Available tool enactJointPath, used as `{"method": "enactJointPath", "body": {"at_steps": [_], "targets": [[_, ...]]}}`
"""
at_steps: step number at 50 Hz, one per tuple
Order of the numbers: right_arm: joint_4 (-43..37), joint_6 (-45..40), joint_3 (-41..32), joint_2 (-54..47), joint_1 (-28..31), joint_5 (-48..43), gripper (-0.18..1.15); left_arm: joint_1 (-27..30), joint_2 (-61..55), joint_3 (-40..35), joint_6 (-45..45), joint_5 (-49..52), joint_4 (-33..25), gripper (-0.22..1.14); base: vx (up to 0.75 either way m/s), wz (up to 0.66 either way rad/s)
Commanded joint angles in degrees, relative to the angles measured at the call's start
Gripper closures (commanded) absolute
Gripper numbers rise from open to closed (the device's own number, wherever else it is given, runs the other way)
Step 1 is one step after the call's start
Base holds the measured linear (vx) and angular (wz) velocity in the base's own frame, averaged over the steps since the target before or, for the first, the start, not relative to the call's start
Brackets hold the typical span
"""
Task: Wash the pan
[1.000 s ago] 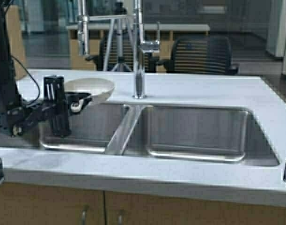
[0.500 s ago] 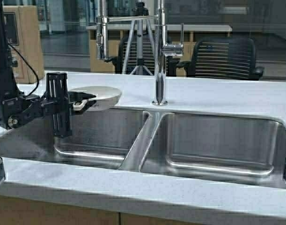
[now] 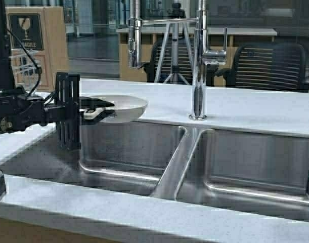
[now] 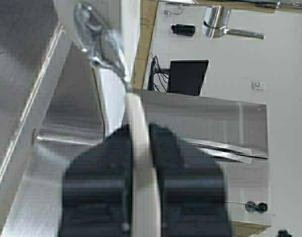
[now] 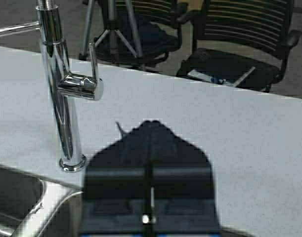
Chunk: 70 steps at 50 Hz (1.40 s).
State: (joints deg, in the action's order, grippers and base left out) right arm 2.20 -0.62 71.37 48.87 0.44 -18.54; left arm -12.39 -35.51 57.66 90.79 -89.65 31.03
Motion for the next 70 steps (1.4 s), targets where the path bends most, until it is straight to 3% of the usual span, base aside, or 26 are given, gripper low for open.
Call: {"method": "enactJointPath", "body": {"at_steps": [1, 8, 12, 16, 24, 26, 31, 45, 70], "targets": [[0.09, 0.00, -1.41, -1.85, 0.09, -0.53, 0.91, -0.62, 2.37, 0.18, -1.14, -1.49, 0.79, 0.89, 0.09, 0.11], [-0.09, -0.44, -3.34, -4.57, 0.09, -0.53, 0.91, -0.62, 1.67, -0.53, -1.05, -2.37, 1.67, 0.89, 0.08, 0.09], [-0.18, -2.64, -6.77, -8.35, 0.09, -0.53, 0.83, -0.62, 1.49, -0.79, -1.05, -2.37, 1.76, 0.89, 0.07, 0.06], [0.00, -5.63, -10.81, -13.36, 0.53, -0.62, 0.60, -0.62, 1.32, -0.79, -1.05, -2.46, 1.85, 0.89, 0.06, 0.04], [1.67, -7.29, -19.51, -26.19, 4.83, -0.53, -0.06, -0.70, 0.88, -0.88, -0.97, -2.46, 1.93, 0.89, 0.04, 0.02], [2.20, -7.47, -21.71, -29.09, 6.42, -0.53, -0.12, -0.70, 0.79, -0.88, -0.97, -2.46, 1.93, 0.89, 0.03, 0.02], [2.81, -7.65, -26.54, -35.51, 8.70, -0.62, -0.06, -0.70, 0.62, -0.97, -0.88, -2.46, 2.11, 0.89, 0.02, 0.02], [2.81, -7.21, -35.16, -46.14, 8.44, -1.49, -0.07, -0.70, 0.53, -0.70, -0.88, -2.46, 3.16, 0.89, 0.00, 0.00], [2.64, -7.21, -43.24, -55.90, 5.71, -1.58, -0.07, -0.88, 0.53, -0.53, -1.05, -2.81, 3.34, 0.89, 0.00, 0.00]]}}
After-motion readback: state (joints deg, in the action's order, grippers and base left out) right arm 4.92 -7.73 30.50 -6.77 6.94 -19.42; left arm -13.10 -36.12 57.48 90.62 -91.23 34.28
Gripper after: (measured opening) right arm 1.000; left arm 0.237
